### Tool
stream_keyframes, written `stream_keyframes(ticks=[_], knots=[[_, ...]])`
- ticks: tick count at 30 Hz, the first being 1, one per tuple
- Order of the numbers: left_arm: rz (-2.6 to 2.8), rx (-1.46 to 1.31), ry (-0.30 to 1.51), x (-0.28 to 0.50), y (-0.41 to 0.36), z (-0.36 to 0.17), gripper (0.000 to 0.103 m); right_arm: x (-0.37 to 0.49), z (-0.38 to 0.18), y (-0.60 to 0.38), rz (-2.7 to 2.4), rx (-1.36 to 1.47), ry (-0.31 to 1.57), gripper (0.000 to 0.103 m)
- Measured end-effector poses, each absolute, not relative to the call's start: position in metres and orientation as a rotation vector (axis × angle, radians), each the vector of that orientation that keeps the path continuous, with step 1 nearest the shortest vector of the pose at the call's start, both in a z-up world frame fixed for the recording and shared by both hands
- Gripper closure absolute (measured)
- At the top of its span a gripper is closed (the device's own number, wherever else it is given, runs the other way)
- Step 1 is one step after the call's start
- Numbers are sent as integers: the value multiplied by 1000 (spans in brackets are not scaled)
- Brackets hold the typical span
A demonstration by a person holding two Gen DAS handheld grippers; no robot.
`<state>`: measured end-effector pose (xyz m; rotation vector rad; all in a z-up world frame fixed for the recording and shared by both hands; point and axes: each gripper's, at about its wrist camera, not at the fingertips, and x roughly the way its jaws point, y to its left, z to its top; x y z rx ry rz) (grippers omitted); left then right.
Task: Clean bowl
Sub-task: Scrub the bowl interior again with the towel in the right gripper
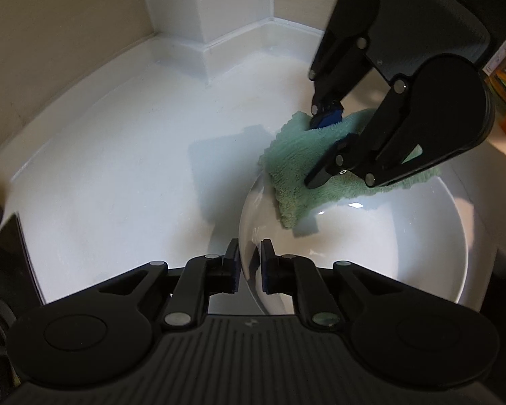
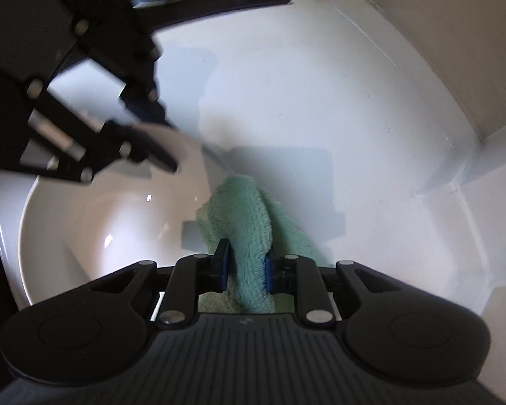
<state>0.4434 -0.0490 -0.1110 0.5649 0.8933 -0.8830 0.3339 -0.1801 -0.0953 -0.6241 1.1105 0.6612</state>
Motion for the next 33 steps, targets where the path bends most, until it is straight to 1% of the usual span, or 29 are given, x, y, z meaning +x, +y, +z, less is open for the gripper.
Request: stream_keyframes(ticks=[1,3,8,12,15,17,20,23,27,29,33], knots=[[-888,568,891,445,-50,-111,84,335,-95,-185,663,-587,1116,88],[-910,584,906,449,-56,-110,84,335,-94,-190,668,-562,1125,89],[-912,583,942,452,-63,-109,87,332,-94,-203,672,-506,1156,90],[-862,505,977,447,-54,-110,90,333,-98,-233,628,-251,1244,91],[-824,451,984,440,-48,-110,90,323,-99,-242,608,-180,1288,89],[-829,477,980,435,-48,-110,90,319,-98,-240,617,-200,1303,89],[-886,591,965,430,-52,-108,90,318,-94,-224,655,-347,1296,89],[-943,692,965,435,-60,-106,89,313,-92,-203,694,-536,1252,89],[-922,784,981,442,-67,-108,87,322,-89,-183,724,-663,1163,88],[-910,755,1012,446,-64,-106,89,329,-87,-177,725,-665,1116,89],[-806,606,1070,453,-49,-105,91,347,-84,-186,657,-455,1121,90]])
